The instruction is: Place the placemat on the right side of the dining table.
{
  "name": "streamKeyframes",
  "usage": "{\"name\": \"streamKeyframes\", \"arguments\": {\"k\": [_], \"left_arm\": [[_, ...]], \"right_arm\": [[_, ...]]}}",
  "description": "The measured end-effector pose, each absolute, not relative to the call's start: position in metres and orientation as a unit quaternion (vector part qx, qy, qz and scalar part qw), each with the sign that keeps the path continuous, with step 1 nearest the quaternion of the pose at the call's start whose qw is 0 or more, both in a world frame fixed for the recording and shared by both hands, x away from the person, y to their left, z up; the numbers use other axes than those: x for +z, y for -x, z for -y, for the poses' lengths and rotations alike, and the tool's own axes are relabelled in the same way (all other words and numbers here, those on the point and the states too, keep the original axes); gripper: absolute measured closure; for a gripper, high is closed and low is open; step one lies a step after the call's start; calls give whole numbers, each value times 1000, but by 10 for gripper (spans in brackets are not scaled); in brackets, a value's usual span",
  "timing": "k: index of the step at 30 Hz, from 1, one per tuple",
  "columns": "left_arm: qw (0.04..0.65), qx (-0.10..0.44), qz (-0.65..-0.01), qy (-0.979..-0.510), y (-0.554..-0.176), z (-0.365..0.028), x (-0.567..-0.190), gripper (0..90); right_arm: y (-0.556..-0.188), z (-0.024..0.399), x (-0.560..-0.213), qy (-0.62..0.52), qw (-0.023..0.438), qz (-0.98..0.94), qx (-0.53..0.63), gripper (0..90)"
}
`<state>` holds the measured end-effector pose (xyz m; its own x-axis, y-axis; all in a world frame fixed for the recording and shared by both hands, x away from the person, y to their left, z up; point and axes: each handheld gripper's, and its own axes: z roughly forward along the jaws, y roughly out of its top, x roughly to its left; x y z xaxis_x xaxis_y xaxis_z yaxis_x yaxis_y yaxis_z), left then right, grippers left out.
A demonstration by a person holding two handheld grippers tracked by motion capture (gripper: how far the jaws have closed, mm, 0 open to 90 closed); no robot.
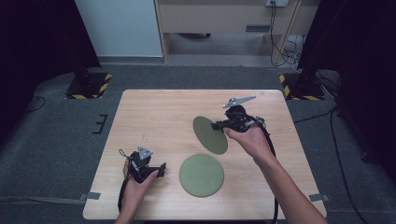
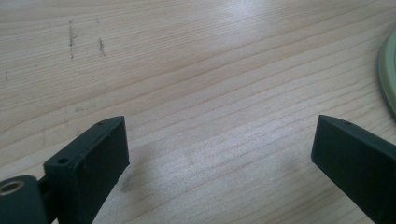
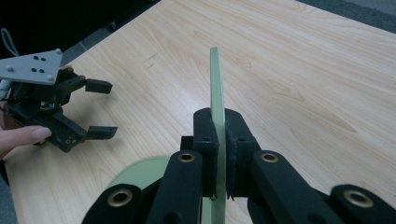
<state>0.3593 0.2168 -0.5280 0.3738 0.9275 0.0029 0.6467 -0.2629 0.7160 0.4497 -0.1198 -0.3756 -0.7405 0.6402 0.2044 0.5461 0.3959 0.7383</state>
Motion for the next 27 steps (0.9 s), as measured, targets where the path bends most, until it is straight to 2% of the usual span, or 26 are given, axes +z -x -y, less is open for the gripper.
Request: {"name": "streamKeyframes", "arguments": {"k": [27], "left_arm": [[311,223,-524,-761,-361,-221,-530,37]], "right_arm": [[-470,126,-372,-406,99,-802,426,859]]}}
